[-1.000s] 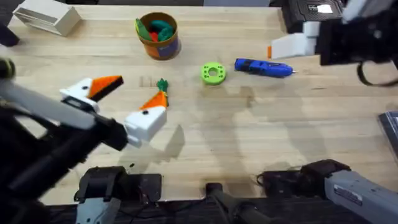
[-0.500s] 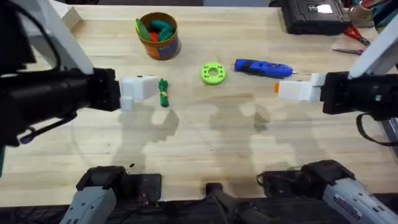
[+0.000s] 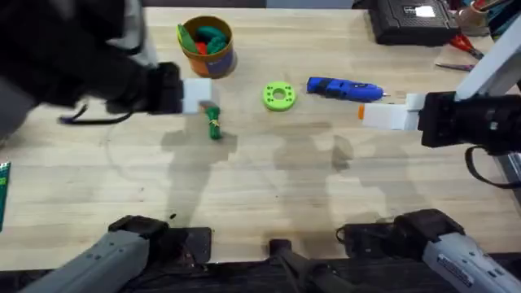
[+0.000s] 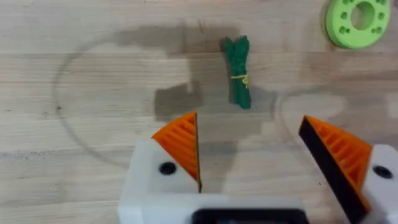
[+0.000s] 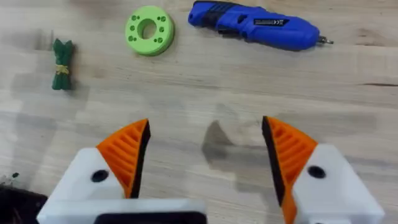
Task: Pick up the gripper from the table and insert it into the empty holder that is missing its gripper. Then pick up a screw, insert it into the mounting hole, and use the screwdriver to tighten it. Finally, clean up the table by picking up the vegetable and placing it into the bucket.
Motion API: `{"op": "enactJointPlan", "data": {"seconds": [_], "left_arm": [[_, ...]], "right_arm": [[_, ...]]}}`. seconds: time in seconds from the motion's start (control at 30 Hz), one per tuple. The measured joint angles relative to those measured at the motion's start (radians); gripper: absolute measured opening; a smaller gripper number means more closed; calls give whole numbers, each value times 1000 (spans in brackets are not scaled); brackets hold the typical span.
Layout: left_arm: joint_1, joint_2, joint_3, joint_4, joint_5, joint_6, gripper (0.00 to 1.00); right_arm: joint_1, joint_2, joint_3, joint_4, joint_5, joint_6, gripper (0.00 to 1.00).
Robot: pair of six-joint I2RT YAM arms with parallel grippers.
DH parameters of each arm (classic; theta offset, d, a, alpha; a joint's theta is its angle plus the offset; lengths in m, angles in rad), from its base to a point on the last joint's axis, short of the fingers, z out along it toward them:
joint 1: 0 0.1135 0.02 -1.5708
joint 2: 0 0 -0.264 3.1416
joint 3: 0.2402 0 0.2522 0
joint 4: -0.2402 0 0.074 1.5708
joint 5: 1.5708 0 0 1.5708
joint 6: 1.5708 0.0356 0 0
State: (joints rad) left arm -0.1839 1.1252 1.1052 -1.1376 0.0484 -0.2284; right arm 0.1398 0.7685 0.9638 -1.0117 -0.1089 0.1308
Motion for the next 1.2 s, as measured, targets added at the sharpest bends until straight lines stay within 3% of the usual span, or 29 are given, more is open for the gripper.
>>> {"op": "enactJointPlan", "data": {"seconds": [0.17, 0.3, 0.67, 0.8, 1.2], "left_arm": [[-118, 151, 25, 30, -95, -123, 985], [-160, 287, 25, 88, -109, -189, 985], [-158, 565, 25, 223, -66, -268, 985], [-157, 590, 25, 235, -59, -287, 985], [-156, 609, 25, 224, -67, -302, 831]], "right_arm": [[0, 0, 0, 2, 0, 0, 991], [0, 0, 0, 2, 0, 0, 990], [0, 0, 0, 2, 0, 0, 991], [0, 0, 0, 2, 0, 0, 991], [0, 0, 0, 2, 0, 0, 990]]}}
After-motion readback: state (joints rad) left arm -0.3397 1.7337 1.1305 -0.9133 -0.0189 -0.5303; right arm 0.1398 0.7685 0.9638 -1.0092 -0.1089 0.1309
